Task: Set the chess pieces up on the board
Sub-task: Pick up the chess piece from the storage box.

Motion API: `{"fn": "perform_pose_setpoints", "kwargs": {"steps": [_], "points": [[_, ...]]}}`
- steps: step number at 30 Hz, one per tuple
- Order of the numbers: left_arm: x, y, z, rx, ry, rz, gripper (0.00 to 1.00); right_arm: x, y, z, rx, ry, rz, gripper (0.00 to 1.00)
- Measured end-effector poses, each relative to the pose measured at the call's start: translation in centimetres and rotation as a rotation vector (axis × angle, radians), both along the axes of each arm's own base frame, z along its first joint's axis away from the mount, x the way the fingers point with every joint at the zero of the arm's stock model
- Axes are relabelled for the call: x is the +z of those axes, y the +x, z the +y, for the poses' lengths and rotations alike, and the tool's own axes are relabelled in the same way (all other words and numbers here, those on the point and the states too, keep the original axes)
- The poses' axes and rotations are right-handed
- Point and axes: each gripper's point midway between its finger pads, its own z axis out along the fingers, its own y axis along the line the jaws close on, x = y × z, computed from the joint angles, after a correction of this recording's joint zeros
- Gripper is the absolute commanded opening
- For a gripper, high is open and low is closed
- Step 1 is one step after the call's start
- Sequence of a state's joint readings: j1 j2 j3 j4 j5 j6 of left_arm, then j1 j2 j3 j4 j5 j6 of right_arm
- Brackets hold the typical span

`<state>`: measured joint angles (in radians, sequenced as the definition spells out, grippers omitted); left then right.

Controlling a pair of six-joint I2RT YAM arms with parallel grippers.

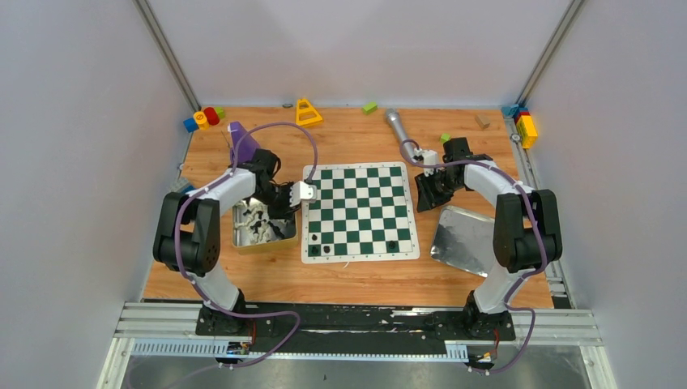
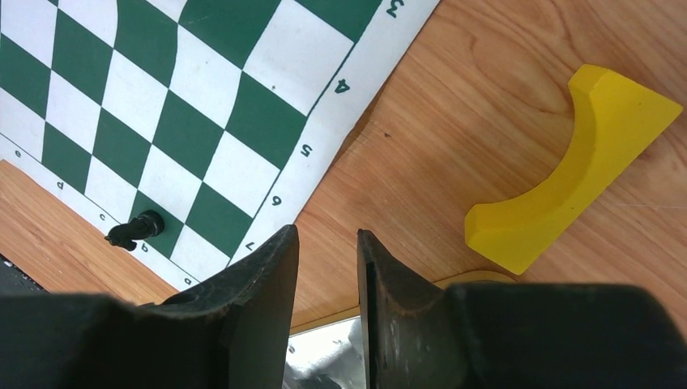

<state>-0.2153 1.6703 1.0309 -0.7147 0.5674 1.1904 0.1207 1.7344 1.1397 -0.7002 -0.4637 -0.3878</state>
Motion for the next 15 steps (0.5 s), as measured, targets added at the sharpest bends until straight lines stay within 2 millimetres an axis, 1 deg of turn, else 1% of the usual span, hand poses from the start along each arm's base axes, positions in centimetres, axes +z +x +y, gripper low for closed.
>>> {"fn": "perform_pose_setpoints", "kwargs": {"steps": [8,15], "points": [[-0.27,0.15,-0.64,0.044,-0.003,0.038,0.28,-0.06,0.01,-0.04,0.003,-0.003,-0.001,0.33],[-0.43,0.58,-0.84,0.097,-0.01,0.059,0.18,-0.57,-0.13,-0.13,0.004,-0.009,0.015,0.33]]}}
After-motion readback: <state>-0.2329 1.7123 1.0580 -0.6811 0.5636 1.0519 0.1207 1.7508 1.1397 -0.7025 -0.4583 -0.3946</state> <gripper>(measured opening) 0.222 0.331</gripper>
